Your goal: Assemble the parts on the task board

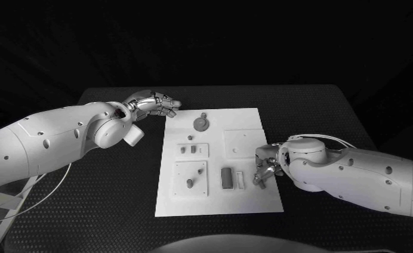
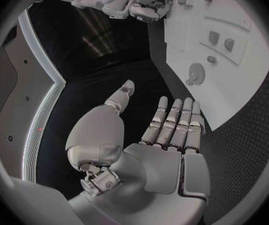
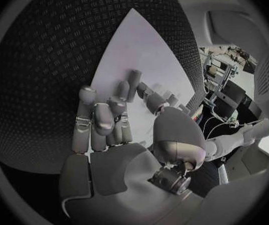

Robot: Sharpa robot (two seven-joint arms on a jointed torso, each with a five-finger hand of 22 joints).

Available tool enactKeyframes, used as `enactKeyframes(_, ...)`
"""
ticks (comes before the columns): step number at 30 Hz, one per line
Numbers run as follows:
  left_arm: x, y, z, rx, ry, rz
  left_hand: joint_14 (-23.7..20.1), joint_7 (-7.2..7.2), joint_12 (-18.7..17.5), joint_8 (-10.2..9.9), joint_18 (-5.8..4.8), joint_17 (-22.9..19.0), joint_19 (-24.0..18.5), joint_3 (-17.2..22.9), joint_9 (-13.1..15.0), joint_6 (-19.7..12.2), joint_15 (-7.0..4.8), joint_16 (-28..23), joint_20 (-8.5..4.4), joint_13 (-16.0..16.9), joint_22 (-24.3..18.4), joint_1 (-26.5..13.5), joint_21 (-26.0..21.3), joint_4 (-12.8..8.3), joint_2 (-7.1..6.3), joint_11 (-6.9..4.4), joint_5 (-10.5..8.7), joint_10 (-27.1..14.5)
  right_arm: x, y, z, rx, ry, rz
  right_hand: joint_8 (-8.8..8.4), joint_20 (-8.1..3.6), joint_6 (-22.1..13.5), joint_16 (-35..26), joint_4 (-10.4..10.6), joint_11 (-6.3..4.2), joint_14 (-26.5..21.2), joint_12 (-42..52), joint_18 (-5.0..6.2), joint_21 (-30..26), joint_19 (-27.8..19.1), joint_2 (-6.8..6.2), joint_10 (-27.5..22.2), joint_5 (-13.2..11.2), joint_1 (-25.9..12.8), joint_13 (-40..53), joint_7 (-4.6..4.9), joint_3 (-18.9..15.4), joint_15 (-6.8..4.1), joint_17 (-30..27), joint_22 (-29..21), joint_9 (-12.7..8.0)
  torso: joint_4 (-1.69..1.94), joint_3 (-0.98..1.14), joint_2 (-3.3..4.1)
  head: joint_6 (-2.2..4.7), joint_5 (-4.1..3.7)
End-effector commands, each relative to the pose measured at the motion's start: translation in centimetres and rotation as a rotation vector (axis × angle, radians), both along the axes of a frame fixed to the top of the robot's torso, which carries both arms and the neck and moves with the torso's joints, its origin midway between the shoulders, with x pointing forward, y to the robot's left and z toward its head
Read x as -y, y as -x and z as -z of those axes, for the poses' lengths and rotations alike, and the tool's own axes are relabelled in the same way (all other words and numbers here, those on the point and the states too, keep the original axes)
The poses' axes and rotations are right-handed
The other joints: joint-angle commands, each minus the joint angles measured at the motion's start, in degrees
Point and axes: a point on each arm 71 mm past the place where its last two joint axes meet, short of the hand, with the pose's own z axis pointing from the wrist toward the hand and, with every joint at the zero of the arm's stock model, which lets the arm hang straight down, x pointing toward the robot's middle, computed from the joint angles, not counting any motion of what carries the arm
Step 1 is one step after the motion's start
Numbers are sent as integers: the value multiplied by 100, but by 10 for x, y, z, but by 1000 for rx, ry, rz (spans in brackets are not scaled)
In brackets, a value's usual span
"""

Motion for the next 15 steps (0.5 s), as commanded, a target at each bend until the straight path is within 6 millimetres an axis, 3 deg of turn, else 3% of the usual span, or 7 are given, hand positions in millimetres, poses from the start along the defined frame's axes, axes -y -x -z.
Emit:
enactKeyframes(1,2,0,-1,2,8,17,-32,309,-21,30,-44,6,5,2,-10,11,21,-34,-7,-6,-7,-59,-14,28,5,10,-19,-1,11,15,27,-42,138,-30,-1289,11,-480,-26,6,46,-8,-36,79,28,-29,63,0,29,119,-7,407,-61,47,-6,120,-10,1,-3,1,1,4)
enactKeyframes(7,3,0,-1,1,8,18,-32,309,-21,30,-44,7,4,2,-10,10,20,-34,-7,-6,-7,-58,-14,28,6,9,-18,-1,10,19,27,-80,96,-3,-1348,24,-533,-27,13,72,-14,-42,79,23,-36,124,-10,33,123,-8,434,-90,71,-8,116,-68,3,0,1,5,3)
enactKeyframes(10,3,0,-1,0,7,18,-31,309,-21,30,-44,7,4,3,-11,11,20,-33,-7,-6,-7,-57,-14,28,6,9,-18,-1,8,22,27,-113,62,16,-1367,21,-527,-23,-3,78,-16,-41,79,26,-42,300,-9,36,206,-10,439,-71,78,-8,119,-105,5,0,2,4,2)
enactKeyframes(12,3,0,-1,0,7,18,-31,309,-21,30,-44,7,4,3,-11,11,20,-33,-7,-6,-7,-57,-14,28,7,9,-19,-1,8,23,28,-149,27,44,-1377,25,-516,-20,-7,78,-17,-39,79,29,-52,530,-6,36,261,-11,443,-48,82,-8,122,-133,2,1,2,3,8)
enactKeyframes(15,3,0,-1,0,7,19,-31,310,-21,30,-44,7,4,3,-11,10,20,-33,-7,-6,-7,-57,-13,28,7,10,-19,-1,11,24,28,-178,-6,78,-1381,26,-500,-20,22,79,-19,-40,79,24,-59,772,-3,62,321,-13,438,49,81,-9,117,-152,0,0,0,5,8)
